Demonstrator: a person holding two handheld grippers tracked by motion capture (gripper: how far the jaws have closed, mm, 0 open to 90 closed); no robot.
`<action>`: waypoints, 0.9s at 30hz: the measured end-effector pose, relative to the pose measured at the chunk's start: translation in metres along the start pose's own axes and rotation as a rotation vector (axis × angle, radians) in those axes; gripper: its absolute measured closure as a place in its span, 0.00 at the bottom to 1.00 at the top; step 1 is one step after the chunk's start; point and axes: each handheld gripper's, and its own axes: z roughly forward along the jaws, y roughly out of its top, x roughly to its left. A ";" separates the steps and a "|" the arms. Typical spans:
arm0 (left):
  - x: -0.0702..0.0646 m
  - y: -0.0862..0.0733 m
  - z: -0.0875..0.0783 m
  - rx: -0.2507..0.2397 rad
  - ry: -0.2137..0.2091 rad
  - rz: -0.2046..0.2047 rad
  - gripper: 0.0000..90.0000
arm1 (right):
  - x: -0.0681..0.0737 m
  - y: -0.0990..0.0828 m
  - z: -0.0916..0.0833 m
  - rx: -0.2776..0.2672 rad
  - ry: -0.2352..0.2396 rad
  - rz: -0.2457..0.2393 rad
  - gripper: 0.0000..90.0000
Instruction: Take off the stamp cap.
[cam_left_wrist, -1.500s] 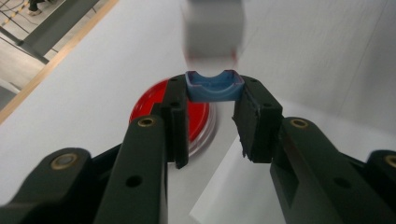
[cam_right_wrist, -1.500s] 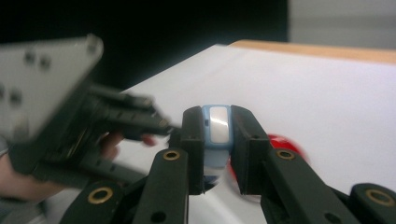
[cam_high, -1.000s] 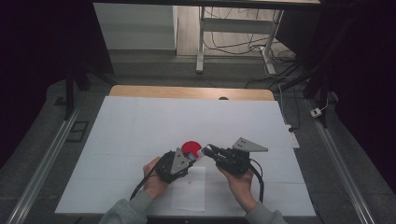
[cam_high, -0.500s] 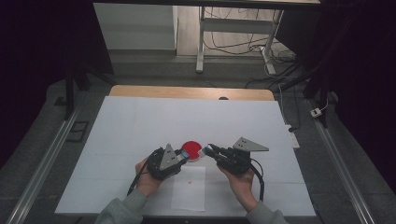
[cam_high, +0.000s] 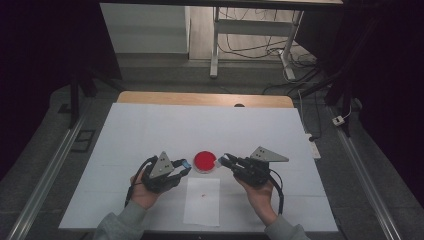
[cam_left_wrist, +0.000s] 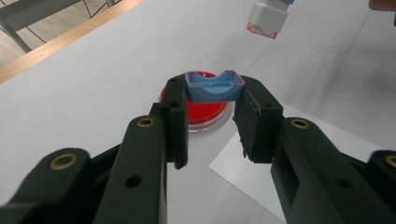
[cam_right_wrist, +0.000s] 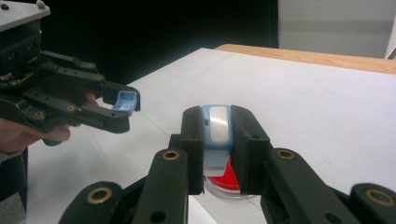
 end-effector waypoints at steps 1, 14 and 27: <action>0.001 -0.001 -0.001 -0.001 0.000 -0.005 0.73 | 0.000 0.000 0.000 0.001 -0.001 -0.003 0.83; 0.013 -0.013 -0.023 0.012 0.018 -0.040 0.73 | -0.003 0.001 -0.002 -0.003 -0.010 -0.006 0.83; 0.017 -0.041 -0.050 0.028 0.038 -0.109 0.73 | -0.003 0.000 -0.001 0.008 -0.015 -0.024 0.83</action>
